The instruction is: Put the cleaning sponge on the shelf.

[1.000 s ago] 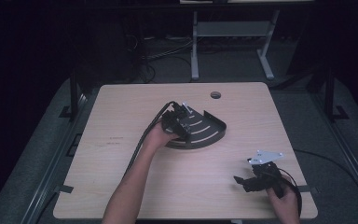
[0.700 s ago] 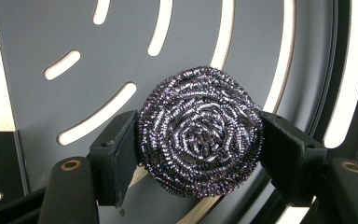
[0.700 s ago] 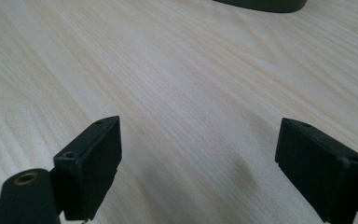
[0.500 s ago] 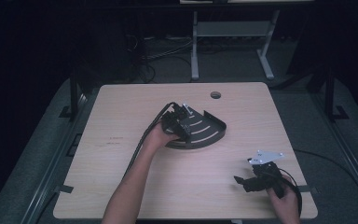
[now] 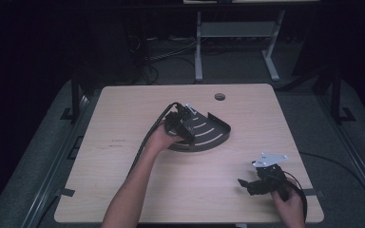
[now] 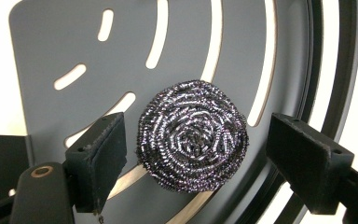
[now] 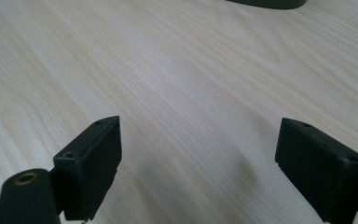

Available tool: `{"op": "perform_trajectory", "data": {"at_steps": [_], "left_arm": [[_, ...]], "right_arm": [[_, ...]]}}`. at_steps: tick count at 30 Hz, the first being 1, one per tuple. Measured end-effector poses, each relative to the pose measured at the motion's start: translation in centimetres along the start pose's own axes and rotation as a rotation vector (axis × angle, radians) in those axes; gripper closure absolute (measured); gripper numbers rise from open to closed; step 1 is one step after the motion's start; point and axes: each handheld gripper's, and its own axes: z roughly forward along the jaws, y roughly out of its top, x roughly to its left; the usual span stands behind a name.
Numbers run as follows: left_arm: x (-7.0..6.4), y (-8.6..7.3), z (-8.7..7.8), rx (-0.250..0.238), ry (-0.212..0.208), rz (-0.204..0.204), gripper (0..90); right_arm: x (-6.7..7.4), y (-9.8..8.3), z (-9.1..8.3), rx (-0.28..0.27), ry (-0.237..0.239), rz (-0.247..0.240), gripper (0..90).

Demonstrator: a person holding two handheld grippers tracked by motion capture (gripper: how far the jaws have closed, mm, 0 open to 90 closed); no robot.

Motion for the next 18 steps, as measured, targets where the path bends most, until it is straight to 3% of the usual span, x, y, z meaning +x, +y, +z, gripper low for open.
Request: {"op": "perform_trajectory", "data": {"at_steps": [12, 18], "left_arm": [[-0.5, -0.4, -1.9, -0.034, -0.005, -0.009, 19.5], [-0.8, -0.6, -2.6, -0.046, -0.012, 0.007, 19.5]], "right_arm": [[-0.2, -0.1, 0.1, -0.001, -0.002, 0.009, 14.0], [-0.2, 0.0, 0.1, -0.003, -0.003, 0.014, 14.0]]}}
